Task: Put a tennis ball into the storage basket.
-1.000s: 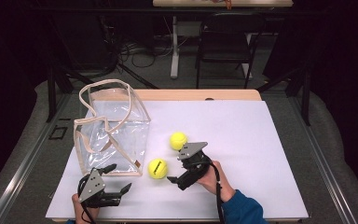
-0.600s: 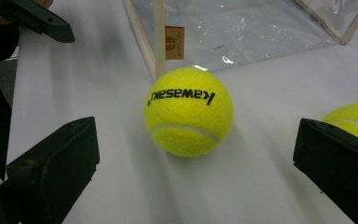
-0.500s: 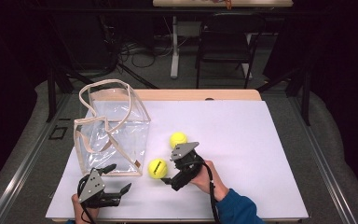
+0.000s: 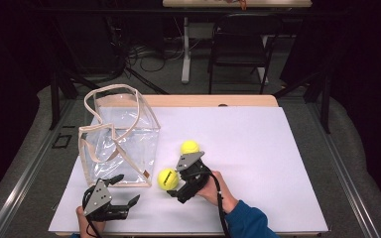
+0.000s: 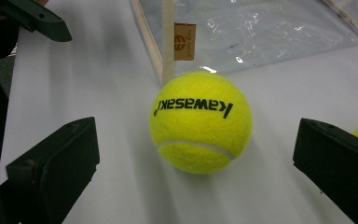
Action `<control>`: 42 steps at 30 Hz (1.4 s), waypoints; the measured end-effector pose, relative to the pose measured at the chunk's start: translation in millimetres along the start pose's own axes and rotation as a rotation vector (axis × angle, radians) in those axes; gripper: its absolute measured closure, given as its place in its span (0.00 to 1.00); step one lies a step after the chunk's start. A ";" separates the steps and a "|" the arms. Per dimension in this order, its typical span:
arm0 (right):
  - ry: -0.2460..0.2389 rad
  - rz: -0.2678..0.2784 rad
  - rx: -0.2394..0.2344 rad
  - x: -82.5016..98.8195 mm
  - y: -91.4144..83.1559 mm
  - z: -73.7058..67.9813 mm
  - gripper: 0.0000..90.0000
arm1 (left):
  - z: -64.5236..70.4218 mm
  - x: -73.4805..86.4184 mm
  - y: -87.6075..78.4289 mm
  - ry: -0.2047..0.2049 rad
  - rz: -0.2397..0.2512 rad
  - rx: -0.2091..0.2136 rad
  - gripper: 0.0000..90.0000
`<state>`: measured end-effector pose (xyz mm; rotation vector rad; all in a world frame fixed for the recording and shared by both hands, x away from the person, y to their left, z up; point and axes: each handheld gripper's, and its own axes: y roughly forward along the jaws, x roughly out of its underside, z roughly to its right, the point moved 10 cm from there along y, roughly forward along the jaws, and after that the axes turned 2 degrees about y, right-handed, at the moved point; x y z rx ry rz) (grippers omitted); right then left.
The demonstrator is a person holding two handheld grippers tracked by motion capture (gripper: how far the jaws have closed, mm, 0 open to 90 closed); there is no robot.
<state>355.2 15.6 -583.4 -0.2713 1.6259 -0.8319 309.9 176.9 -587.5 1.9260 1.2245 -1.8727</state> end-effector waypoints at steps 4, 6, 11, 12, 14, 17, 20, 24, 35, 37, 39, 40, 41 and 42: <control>0.007 -0.003 0.003 -0.4 3.4 1.1 0.00 | 0.1 0.0 0.1 0.001 0.000 0.001 0.18; 0.011 -0.005 0.003 -0.4 4.8 1.1 0.00 | 0.1 -0.1 0.1 0.004 -0.001 0.001 0.18; 0.018 -0.022 0.005 0.8 12.6 2.0 0.00 | 0.0 -0.2 0.0 0.005 0.001 0.002 0.18; 0.013 -0.022 0.005 0.7 13.6 2.5 0.00 | 0.0 -0.3 -0.1 0.005 0.001 0.002 0.18; 0.022 -0.021 0.005 0.3 15.4 2.5 0.00 | 0.2 -0.2 -0.1 0.006 0.000 0.002 0.18; 0.021 -0.024 0.009 0.1 17.1 3.1 0.00 | 0.2 -0.4 0.0 0.005 0.001 0.002 0.18; 0.031 -0.028 0.009 1.0 20.8 3.3 0.00 | 0.5 -0.6 0.3 0.005 0.001 0.003 0.18; 0.038 -0.031 0.009 1.4 23.2 3.6 0.00 | 0.3 -0.5 0.4 0.003 0.002 0.003 0.18; 0.042 -0.057 0.020 3.0 30.0 4.5 0.04 | 0.5 -0.5 0.7 -0.001 0.002 0.005 0.18; 0.042 -0.057 0.020 3.0 30.9 4.5 0.06 | 0.5 -0.5 0.7 -0.001 0.001 0.005 0.18; 0.041 -0.064 0.027 3.4 31.6 4.6 0.10 | 0.4 -0.5 0.6 0.000 0.001 0.005 0.18; 0.046 -0.065 0.028 3.5 32.2 4.6 0.12 | 0.8 -0.5 0.9 -0.003 0.001 0.006 0.18; 0.046 -0.066 0.031 3.7 32.6 4.9 0.14 | 0.6 -0.5 0.9 -0.001 0.001 0.007 0.18; 0.046 -0.066 0.031 3.7 32.6 4.9 0.14 | 0.6 -0.5 0.9 -0.001 0.001 0.007 0.18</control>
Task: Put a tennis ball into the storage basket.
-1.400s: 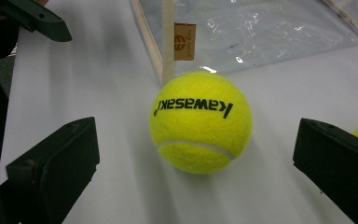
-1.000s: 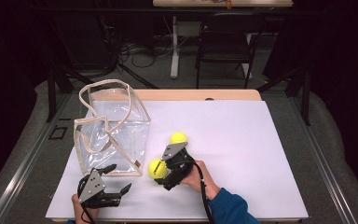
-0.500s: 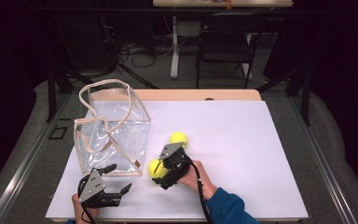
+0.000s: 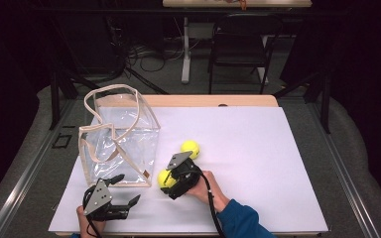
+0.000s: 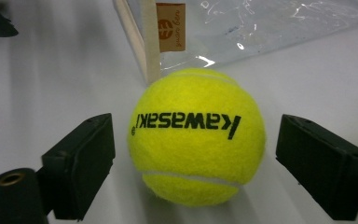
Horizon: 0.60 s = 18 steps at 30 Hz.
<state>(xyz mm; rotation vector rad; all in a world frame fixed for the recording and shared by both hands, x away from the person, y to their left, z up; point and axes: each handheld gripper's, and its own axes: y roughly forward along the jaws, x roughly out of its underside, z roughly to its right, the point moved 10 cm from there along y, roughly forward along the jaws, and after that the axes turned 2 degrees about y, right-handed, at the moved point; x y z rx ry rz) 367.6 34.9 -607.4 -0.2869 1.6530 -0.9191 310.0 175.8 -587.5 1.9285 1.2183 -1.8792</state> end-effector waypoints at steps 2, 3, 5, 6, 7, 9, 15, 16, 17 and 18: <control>0.002 -0.002 0.000 0.3 0.7 0.2 0.16 | 0.0 0.1 0.0 0.000 0.000 0.000 0.18; 0.002 -0.009 0.003 0.9 1.2 0.2 0.16 | -0.1 0.1 0.0 0.000 -0.001 -0.001 0.18; 0.006 -0.016 0.009 1.4 2.0 -0.1 0.19 | 0.1 0.0 0.0 -0.001 -0.001 -0.002 0.18; 0.004 -0.020 0.016 1.7 2.4 0.3 0.22 | 0.0 0.2 0.0 0.002 -0.002 -0.001 0.18; 0.005 -0.023 0.011 2.0 3.1 -0.3 0.23 | 0.1 0.3 0.1 0.001 -0.003 0.000 0.18; 0.007 -0.026 0.014 2.4 3.9 0.0 0.25 | 0.0 0.3 0.2 0.002 -0.003 0.000 0.18; 0.018 -0.033 0.005 3.2 5.7 0.1 0.28 | 0.0 0.1 -0.1 0.001 -0.001 -0.003 0.18; 0.018 -0.033 0.005 3.2 5.7 0.1 0.28 | 0.0 0.0 -0.2 0.004 -0.001 -0.003 0.18; 0.025 -0.032 0.000 3.3 5.5 0.2 0.28 | -0.1 -0.3 -0.5 0.008 0.000 -0.005 0.18; 0.028 -0.032 0.000 3.3 5.3 0.3 0.28 | 0.1 -0.4 -0.6 0.009 0.000 -0.004 0.18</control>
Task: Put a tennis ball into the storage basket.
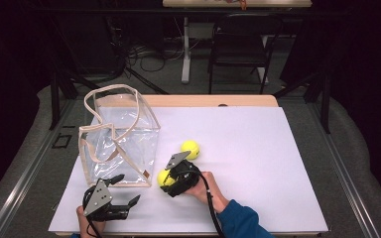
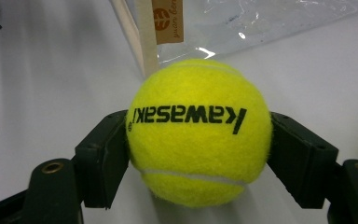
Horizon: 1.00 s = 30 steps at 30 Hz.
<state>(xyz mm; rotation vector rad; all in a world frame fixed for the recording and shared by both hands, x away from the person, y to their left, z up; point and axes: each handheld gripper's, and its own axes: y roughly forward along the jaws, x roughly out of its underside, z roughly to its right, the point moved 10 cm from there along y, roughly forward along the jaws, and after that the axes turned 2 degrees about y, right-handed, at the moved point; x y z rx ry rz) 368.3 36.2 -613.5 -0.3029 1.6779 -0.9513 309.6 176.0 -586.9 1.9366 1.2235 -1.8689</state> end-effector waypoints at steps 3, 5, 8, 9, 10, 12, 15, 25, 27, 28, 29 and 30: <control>0.000 0.001 0.000 -0.2 0.0 -0.2 0.28 | 0.0 0.1 0.2 0.000 0.000 0.000 0.18; -0.005 0.000 0.002 -0.5 -0.3 -0.8 0.28 | -0.2 0.2 0.2 0.000 -0.001 -0.001 0.18; -0.002 0.003 -0.003 -0.8 -0.7 -2.2 0.28 | -0.2 0.1 -0.3 0.000 0.000 -0.001 0.18; -0.006 0.004 -0.003 -1.0 -0.9 -2.5 0.29 | -0.3 -0.1 -0.6 0.000 0.000 -0.002 0.18; -0.006 0.004 -0.003 -1.0 -0.9 -2.5 0.29 | -0.3 -0.1 -0.6 0.000 0.000 -0.002 0.18; -0.010 0.009 -0.001 -2.2 -2.2 -2.9 0.29 | 0.0 -0.5 -0.9 0.001 0.004 -0.001 0.18; -0.010 0.009 -0.001 -2.2 -2.2 -2.9 0.29 | 0.0 -0.5 -0.9 0.001 0.004 -0.001 0.18; -0.017 0.044 0.010 -6.9 -10.0 -3.0 0.29 | -0.6 -1.0 -1.7 0.002 0.009 -0.005 0.18; -0.016 0.051 0.011 -7.6 -11.0 -3.0 0.29 | -0.5 -1.0 -1.6 0.002 0.009 -0.005 0.18; -0.018 0.051 0.011 -7.8 -11.5 -3.0 0.29 | -0.5 -0.9 -1.6 0.001 0.008 -0.005 0.18; -0.020 0.052 0.012 -8.1 -12.1 -3.0 0.29 | -0.6 -0.9 -1.6 0.001 0.008 -0.006 0.18; -0.019 0.053 0.012 -8.4 -12.9 -3.0 0.29 | -0.7 -0.9 -1.7 0.001 0.009 -0.006 0.18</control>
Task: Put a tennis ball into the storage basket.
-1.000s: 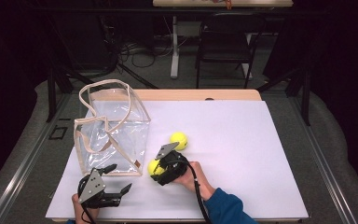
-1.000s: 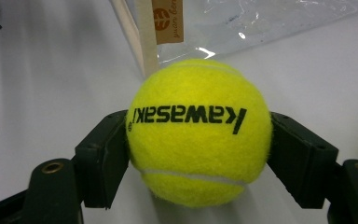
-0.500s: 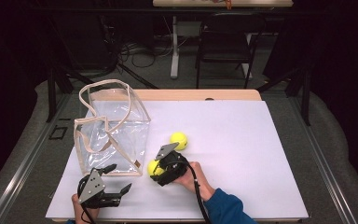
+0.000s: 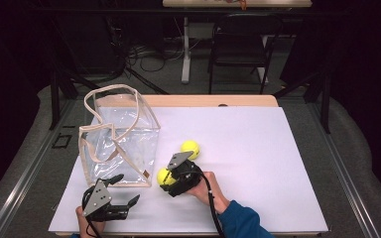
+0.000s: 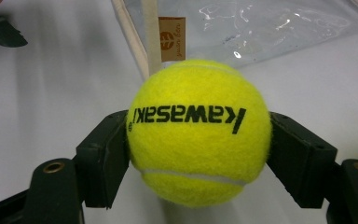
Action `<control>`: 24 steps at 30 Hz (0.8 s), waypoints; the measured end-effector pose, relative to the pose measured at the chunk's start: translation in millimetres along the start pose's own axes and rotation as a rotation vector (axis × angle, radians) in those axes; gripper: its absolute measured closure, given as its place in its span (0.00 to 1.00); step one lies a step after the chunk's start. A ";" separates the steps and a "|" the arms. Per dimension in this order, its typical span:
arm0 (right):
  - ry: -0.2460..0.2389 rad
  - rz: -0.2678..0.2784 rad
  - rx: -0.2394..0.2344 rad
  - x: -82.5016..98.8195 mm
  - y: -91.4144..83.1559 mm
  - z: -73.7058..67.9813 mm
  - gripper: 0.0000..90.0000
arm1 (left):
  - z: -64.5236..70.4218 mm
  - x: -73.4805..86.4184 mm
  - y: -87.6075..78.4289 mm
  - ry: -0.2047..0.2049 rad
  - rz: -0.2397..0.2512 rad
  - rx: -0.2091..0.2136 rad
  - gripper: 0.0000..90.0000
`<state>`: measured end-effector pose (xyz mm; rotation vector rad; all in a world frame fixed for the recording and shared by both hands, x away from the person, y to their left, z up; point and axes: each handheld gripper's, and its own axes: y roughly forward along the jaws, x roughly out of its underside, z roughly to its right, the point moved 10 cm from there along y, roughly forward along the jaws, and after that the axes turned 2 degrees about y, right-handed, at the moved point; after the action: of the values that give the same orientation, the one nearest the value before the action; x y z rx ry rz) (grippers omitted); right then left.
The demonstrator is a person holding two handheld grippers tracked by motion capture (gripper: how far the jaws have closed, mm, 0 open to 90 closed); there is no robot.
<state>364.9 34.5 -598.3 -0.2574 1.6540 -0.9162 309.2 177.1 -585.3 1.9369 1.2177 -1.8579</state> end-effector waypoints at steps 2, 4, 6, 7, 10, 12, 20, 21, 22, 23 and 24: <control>0.003 0.007 0.001 -1.1 -1.2 0.3 0.29 | -0.4 0.0 -0.2 0.003 0.000 -0.002 0.18; 0.000 0.010 0.005 -2.0 -3.1 1.1 0.29 | -0.6 0.0 -0.1 0.002 0.001 -0.003 0.18; -0.003 0.017 0.009 -3.4 -5.3 1.9 0.29 | -0.8 0.0 -0.1 -0.001 0.002 -0.004 0.18; -0.004 0.020 0.008 -4.1 -6.4 2.3 0.29 | -0.8 0.0 -0.1 -0.002 0.003 -0.005 0.18; -0.003 0.027 0.018 -5.9 -10.2 3.9 0.29 | -1.2 0.1 0.1 -0.002 0.003 -0.007 0.18; -0.005 0.031 0.020 -6.8 -11.3 4.4 0.29 | -1.3 -0.1 0.0 0.000 0.004 -0.009 0.18; -0.012 0.063 0.044 -14.2 -23.7 8.5 0.29 | -1.5 -0.1 0.3 0.000 0.004 -0.010 0.18; -0.014 0.076 0.051 -16.3 -26.6 10.5 0.29 | -1.3 -0.1 0.4 -0.002 0.004 -0.009 0.18; -0.012 0.078 0.052 -16.8 -27.7 10.9 0.29 | -1.4 -0.1 0.3 -0.001 0.004 -0.009 0.18; -0.009 0.086 0.054 -18.1 -29.3 11.8 0.29 | -1.4 -0.1 0.2 -0.001 0.004 -0.009 0.18; -0.009 0.086 0.054 -18.1 -29.3 11.8 0.29 | -1.4 -0.1 0.2 -0.001 0.004 -0.009 0.18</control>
<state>372.4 20.9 -565.4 -0.1520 1.6170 -0.8921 310.4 177.8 -585.0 1.9324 1.2185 -1.8480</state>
